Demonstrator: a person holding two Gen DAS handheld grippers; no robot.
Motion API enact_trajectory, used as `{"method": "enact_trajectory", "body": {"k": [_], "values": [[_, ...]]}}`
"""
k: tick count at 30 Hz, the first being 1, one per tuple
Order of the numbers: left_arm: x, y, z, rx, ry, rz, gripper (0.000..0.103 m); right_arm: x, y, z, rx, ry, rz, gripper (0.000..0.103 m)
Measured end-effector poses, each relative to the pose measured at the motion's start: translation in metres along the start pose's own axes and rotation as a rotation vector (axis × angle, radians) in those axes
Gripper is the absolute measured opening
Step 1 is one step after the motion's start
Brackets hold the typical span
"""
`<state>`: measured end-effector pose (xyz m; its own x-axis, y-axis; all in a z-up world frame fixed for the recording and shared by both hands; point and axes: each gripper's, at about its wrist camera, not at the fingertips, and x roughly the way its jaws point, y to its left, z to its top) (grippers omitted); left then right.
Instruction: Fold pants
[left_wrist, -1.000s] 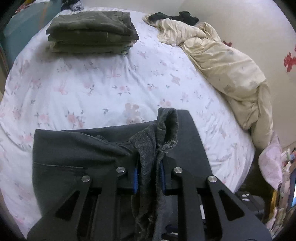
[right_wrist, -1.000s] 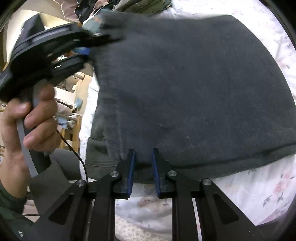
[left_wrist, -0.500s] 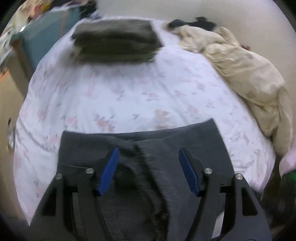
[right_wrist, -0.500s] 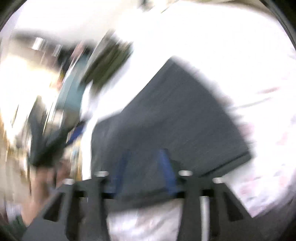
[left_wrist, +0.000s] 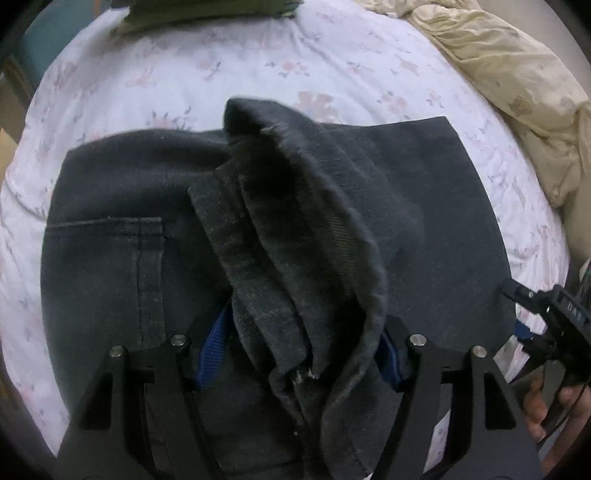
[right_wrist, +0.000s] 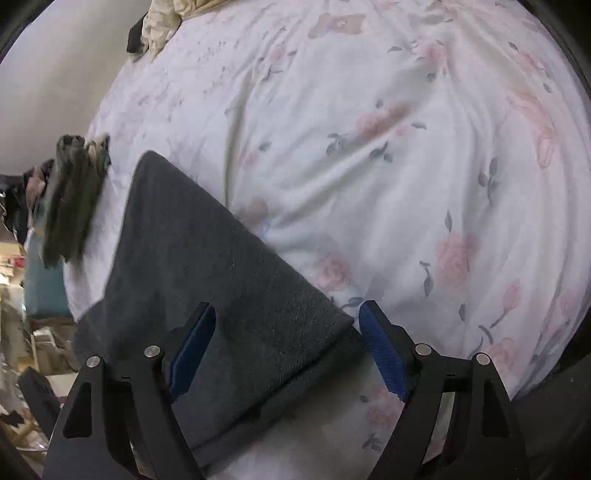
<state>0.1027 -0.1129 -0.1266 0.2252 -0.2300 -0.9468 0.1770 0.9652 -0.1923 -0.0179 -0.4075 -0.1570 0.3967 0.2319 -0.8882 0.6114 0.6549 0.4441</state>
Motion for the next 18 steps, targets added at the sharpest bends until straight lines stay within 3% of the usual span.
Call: {"method": "enact_trajectory", "body": {"k": [2,4,6,8,13,16,18], "values": [[-0.002,-0.001,-0.003,0.003,0.000,0.006,0.065,-0.003,-0.003,0.001,0.011,-0.003,0.002,0.080],[-0.006,0.001,-0.002,-0.012,0.000,0.008,0.065,-0.005,-0.004,0.001,0.014,-0.001,0.004,0.066],[-0.012,0.001,-0.004,-0.018,-0.012,0.018,0.065,-0.011,-0.003,0.004,0.004,-0.004,0.011,0.034],[-0.020,0.002,-0.006,-0.022,-0.029,0.024,0.064,-0.021,0.002,0.004,-0.028,-0.020,0.041,0.020],[-0.045,0.005,-0.013,-0.044,-0.067,0.032,0.066,-0.048,0.022,-0.005,-0.118,-0.108,0.138,0.017],[-0.068,0.004,-0.011,-0.034,-0.104,0.027,0.079,-0.066,0.040,-0.013,-0.189,-0.161,0.242,0.017],[-0.088,0.004,-0.008,-0.031,-0.140,0.015,0.080,-0.080,0.055,-0.020,-0.257,-0.181,0.320,0.016]]}}
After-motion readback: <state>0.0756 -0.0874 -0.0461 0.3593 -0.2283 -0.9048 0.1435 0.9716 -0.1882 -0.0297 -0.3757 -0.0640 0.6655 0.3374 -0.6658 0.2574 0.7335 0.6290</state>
